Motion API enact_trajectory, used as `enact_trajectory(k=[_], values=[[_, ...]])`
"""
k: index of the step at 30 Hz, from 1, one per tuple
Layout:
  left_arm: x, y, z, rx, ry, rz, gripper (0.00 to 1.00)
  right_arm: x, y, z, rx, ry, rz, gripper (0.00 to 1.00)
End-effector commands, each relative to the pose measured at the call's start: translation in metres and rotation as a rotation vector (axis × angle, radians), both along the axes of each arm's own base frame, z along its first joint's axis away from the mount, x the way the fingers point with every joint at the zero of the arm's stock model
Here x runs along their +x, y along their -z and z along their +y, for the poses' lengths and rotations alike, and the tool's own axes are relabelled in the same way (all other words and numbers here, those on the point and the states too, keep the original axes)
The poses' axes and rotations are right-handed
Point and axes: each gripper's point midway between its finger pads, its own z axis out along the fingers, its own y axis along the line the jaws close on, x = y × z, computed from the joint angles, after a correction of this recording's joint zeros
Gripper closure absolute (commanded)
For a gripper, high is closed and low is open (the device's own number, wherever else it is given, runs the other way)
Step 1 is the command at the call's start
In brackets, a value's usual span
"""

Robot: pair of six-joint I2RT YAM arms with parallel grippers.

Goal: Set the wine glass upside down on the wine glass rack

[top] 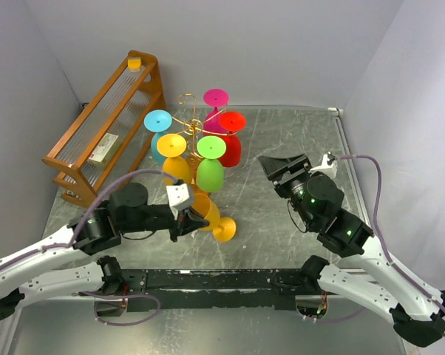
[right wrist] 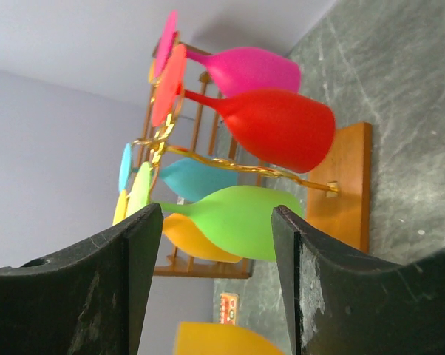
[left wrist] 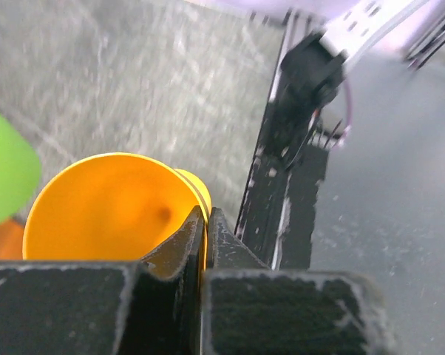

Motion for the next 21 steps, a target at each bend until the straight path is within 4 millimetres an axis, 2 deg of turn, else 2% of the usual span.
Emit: enact_trajectory(k=[1, 6, 10, 15, 21], values=[[-0.023, -0.094, -0.004, -0.269, 0.130, -0.131, 0.93, -0.009, -0.053, 0.009, -0.006, -0.099, -0.166, 0.39], [-0.013, -0.153, 0.007, -0.436, 0.044, -0.221, 0.93, -0.022, -0.096, 0.019, -0.024, -0.199, -0.333, 0.38], [-0.009, -0.193, 0.015, -0.559, -0.001, -0.275, 0.93, -0.030, -0.117, 0.020, -0.034, -0.230, -0.431, 0.34], [-0.006, -0.225, 0.022, -0.680, -0.037, -0.317, 0.93, -0.044, -0.139, 0.021, -0.016, -0.278, -0.545, 0.32], [0.008, -0.258, 0.042, -0.851, -0.161, -0.368, 0.93, -0.081, -0.174, 0.029, -0.012, -0.403, -0.805, 0.30]])
